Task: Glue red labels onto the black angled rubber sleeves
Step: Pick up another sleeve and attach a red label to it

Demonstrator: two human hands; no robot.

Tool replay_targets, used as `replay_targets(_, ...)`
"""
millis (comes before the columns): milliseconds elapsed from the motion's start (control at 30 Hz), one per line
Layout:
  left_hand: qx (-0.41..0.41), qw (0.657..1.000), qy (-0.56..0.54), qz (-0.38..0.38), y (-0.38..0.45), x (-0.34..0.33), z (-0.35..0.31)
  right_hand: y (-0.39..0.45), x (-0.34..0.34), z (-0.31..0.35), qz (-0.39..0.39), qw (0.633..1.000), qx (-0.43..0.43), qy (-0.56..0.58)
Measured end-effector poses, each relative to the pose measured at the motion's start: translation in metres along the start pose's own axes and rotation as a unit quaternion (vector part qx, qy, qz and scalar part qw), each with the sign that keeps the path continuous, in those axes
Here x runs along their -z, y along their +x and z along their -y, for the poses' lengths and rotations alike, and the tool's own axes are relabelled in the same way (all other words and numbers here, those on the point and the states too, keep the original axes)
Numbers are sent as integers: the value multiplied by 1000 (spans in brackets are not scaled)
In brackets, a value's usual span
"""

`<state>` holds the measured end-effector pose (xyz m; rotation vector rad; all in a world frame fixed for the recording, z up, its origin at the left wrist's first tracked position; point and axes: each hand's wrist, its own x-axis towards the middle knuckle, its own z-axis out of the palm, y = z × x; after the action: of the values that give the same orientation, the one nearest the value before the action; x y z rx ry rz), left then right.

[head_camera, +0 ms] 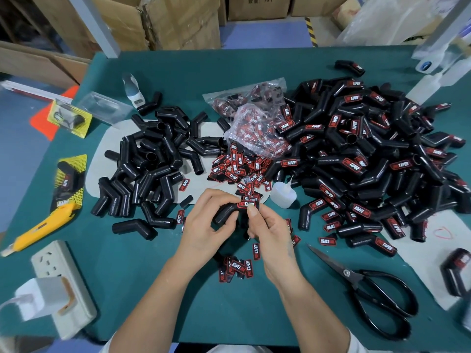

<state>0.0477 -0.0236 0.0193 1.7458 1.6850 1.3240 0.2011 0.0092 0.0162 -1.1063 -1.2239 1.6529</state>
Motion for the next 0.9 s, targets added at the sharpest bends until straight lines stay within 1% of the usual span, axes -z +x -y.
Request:
replay_targets(167,-1,1000,3,0,1,0,0,1,1,-5,12,1000,0,-28)
replay_targets(333,4,998,-55,-23,-1,-3,-1,0,0,-2,24,999,22,-43)
replay_targets(533,-3,995,-84,-54,0,-3,-2,-1,-1,5,21,996,47,-77)
replay_targets(667,-8,992,-102,-74,-1,-5,-4,-2,-1,5,31,996,59,-54)
replay_targets(800,-10,989,-112,-92,-2,-7,-4,-4,-1,6,31,997,53,-43)
replay_targets(900,-5,986,-132,-98,-3,-8,-4,-5,-1,10,39,998,42,-6)
